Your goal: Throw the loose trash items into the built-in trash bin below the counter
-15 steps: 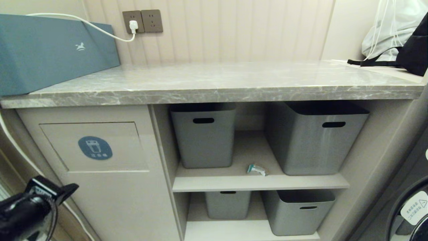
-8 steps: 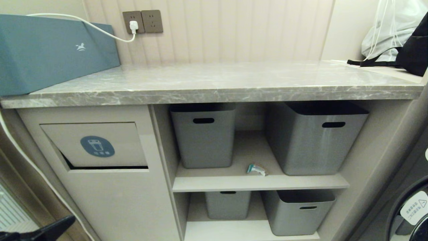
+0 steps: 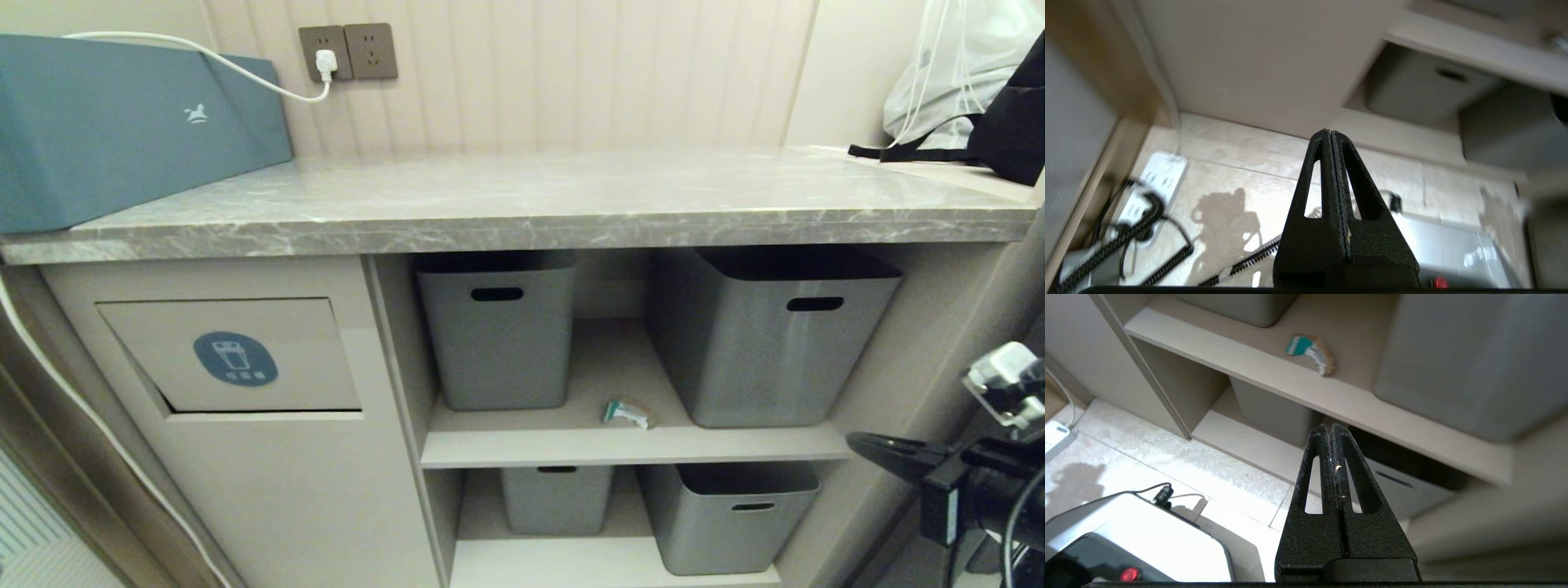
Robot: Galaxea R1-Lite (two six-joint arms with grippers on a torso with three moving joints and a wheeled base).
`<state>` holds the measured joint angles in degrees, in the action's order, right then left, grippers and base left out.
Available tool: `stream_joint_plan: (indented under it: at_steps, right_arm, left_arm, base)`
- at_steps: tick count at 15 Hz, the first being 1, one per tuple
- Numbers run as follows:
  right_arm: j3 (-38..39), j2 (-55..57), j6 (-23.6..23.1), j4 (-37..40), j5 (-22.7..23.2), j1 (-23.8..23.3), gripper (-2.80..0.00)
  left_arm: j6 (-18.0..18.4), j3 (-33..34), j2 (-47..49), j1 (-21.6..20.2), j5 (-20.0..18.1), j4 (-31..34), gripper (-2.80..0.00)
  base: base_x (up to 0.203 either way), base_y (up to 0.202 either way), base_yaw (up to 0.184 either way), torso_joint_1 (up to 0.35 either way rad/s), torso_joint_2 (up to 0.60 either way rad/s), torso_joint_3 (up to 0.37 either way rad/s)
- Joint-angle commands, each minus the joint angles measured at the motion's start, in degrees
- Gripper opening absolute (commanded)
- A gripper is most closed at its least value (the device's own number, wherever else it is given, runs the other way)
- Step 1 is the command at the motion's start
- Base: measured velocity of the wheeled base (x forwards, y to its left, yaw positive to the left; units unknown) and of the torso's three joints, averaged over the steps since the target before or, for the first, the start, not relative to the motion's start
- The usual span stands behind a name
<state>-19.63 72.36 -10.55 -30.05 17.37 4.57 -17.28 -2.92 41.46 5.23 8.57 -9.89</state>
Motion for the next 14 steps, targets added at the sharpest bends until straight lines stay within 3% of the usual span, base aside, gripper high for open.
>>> stream_joint_plan:
  at_steps: [1, 3, 6, 7, 11, 14]
  right_arm:
    - [-0.6, 12.8, -0.3, -5.9, -1.1, 4.4, -2.80]
    - [-2.1, 19.3, -0.3, -9.3, -2.2, 7.3, -2.80]
    - [-6.1, 29.4, -0.3, -11.7, -3.5, 9.3, -2.80]
    - [-7.9, 32.5, -0.3, -12.0, -4.1, 9.7, 0.00]
    - [-18.9, 43.2, 1.8, -13.6, -6.0, 10.4, 0.00]
    - [-24.7, 50.8, 2.3, -13.9, -6.3, 10.4, 0.00]
  left_arm:
    - [-0.6, 1.9, -4.8, -6.3, 0.2, 0.0, -2.80]
    - [1.2, 2.3, -9.9, -8.3, 0.0, 0.1, -2.80]
    - [13.2, 1.9, -17.6, -6.7, -7.6, 0.2, -2.80]
    - [15.8, 2.3, -20.8, -6.3, -9.3, 1.2, -2.80]
    - [18.7, 0.8, -32.3, -5.8, -9.9, 11.8, -2.80]
    - [19.1, 0.4, -36.9, -5.8, -9.6, 12.9, -2.80]
  base:
    - [0.000, 0.000, 0.000, 0.000, 0.00, 0.000]
    - [0.000, 0.000, 0.000, 0.000, 0.00, 0.000]
    - [0.000, 0.000, 0.000, 0.000, 0.00, 0.000]
    - [0.000, 0.000, 0.000, 0.000, 0.00, 0.000]
    - [0.000, 0.000, 0.000, 0.000, 0.00, 0.000]
    - [0.000, 0.000, 0.000, 0.000, 0.00, 0.000]
